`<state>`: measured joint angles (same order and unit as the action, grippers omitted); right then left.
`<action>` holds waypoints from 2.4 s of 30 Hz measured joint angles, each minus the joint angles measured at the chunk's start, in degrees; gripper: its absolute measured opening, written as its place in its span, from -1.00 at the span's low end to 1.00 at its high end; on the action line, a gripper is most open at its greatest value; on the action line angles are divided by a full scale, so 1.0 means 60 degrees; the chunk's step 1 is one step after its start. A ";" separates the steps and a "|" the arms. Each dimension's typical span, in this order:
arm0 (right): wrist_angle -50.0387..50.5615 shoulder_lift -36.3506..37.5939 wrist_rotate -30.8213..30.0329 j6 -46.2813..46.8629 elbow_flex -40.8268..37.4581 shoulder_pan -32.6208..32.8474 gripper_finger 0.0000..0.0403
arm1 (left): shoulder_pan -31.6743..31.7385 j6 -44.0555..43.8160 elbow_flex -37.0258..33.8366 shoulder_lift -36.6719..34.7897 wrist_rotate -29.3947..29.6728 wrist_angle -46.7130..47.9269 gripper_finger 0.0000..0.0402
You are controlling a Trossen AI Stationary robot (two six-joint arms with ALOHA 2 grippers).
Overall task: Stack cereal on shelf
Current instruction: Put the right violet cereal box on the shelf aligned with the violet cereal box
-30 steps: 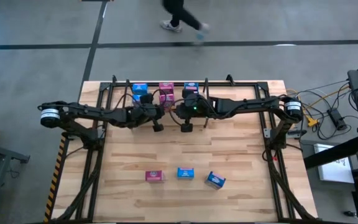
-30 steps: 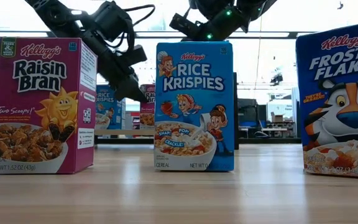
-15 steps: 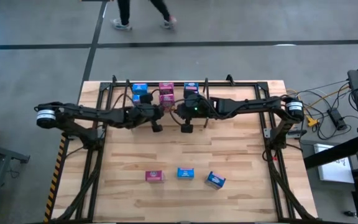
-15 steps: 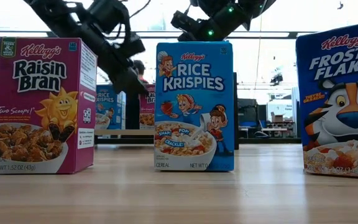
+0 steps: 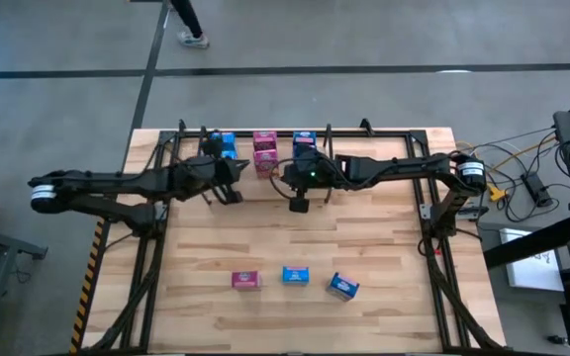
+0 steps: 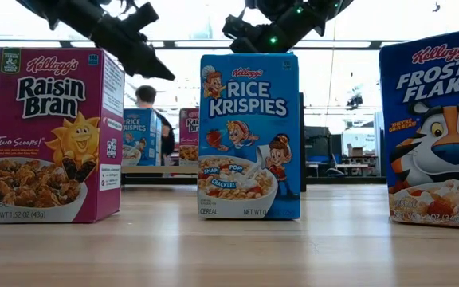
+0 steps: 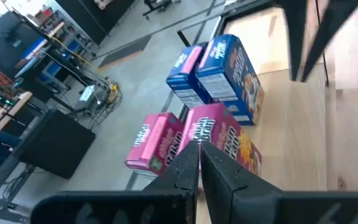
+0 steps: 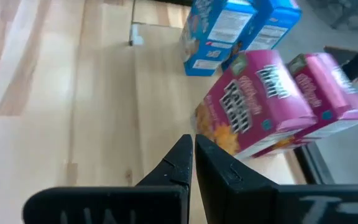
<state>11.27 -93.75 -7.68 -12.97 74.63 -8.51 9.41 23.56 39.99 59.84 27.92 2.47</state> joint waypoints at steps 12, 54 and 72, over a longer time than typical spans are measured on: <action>0.0488 -0.0004 0.0020 0.1490 -0.0111 0.0817 -0.96 | 0.0000 0.0323 -0.0004 -0.0841 -0.0002 0.0653 -1.00; -0.5183 -0.0023 -0.0980 0.1493 -0.0907 0.0447 -0.96 | 0.0011 -0.0512 -0.0011 -0.2930 -0.0554 0.3939 -1.00; -0.4607 -0.0023 -0.0900 0.1126 -0.1120 0.0101 -0.96 | 0.0011 -0.0732 -0.0011 -0.2907 -0.0550 0.4079 -1.00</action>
<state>-16.37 -93.89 -13.08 -6.22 67.91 -7.90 9.47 19.16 39.92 42.39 24.62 26.94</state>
